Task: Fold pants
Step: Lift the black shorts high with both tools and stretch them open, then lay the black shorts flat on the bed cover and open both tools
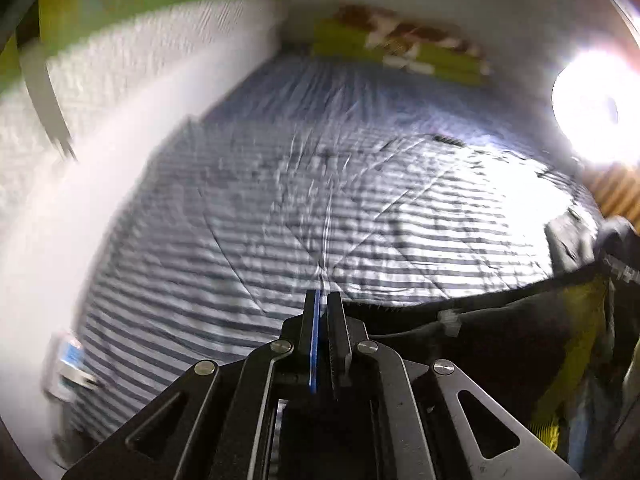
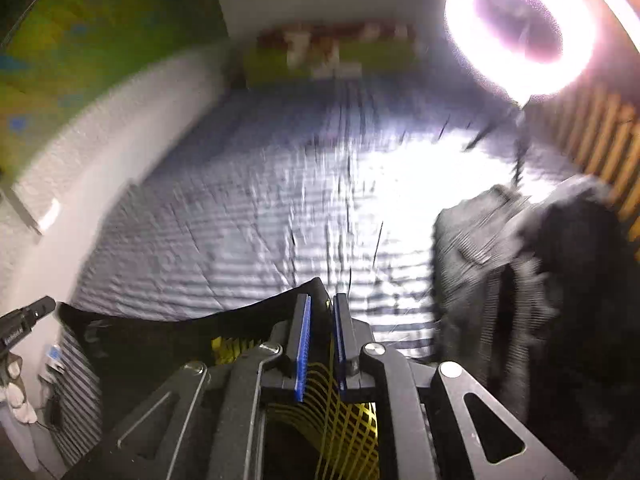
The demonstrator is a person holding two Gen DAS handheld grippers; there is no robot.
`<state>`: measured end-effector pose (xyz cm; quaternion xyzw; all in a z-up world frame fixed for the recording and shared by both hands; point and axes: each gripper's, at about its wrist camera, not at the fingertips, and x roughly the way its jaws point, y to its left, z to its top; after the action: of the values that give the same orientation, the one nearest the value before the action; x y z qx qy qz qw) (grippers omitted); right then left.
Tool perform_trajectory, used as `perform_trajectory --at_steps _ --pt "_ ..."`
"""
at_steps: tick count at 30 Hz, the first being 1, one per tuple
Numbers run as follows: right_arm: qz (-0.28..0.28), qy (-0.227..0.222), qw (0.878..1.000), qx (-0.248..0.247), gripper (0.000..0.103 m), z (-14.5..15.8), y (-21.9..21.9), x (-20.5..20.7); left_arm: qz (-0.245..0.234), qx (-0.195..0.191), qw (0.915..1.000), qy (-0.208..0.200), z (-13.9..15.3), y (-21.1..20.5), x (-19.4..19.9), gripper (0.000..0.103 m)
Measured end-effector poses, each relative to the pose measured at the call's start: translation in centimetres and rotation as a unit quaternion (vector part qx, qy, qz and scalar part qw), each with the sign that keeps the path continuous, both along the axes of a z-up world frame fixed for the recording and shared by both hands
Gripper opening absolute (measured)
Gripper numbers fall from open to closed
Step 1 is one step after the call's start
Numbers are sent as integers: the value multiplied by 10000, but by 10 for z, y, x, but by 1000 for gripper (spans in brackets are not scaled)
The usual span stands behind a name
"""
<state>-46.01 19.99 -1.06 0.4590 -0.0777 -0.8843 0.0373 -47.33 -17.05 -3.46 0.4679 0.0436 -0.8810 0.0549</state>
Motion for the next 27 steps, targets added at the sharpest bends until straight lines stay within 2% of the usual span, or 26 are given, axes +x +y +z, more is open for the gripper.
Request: perform_trajectory --at_steps 2,3,4,6,9,11,14,16,17,19,20,24,27 --pt "-146 -205 9997 52 11 -25 8 -15 11 229 9997 -110 -25 -6 -12 9" --pt "-141 -210 9997 75 15 -31 9 -18 -68 357 9993 -106 -33 -6 -10 12" --pt "-114 -223 9997 47 27 -37 13 -18 -186 361 9991 -130 -39 -5 -9 18" --pt "-2 -263 9994 -211 38 -50 24 -12 -400 117 9989 -222 -60 -7 -7 27" --pt "133 -345 9990 -268 39 -71 31 -7 -495 279 9973 -462 -85 -11 -2 35" --pt "150 -496 9985 -152 39 -83 28 -11 -461 405 9966 -550 -101 -20 -4 48" --pt "113 -713 9974 -59 39 -101 25 -17 -375 501 9960 -643 -120 -23 -6 50" --pt "-15 -842 9964 -4 39 -115 25 -20 -319 374 9959 -764 -134 -22 -6 50" --pt "-68 -919 9957 82 39 -122 25 -21 -308 180 9958 -841 -137 -21 -6 50" --pt "-167 -1103 9931 357 39 -132 24 -23 -187 -445 9933 -1049 -149 -20 -5 50" --pt "-286 -1115 9926 380 39 -131 28 -20 -154 -490 9936 -1004 -148 -23 1 50" --pt "-293 -799 9956 -393 39 -98 51 11 -188 108 9981 -579 -111 -43 46 50" --pt "37 -533 9956 -772 39 -68 60 55 -367 352 9981 -338 -76 -53 97 50"
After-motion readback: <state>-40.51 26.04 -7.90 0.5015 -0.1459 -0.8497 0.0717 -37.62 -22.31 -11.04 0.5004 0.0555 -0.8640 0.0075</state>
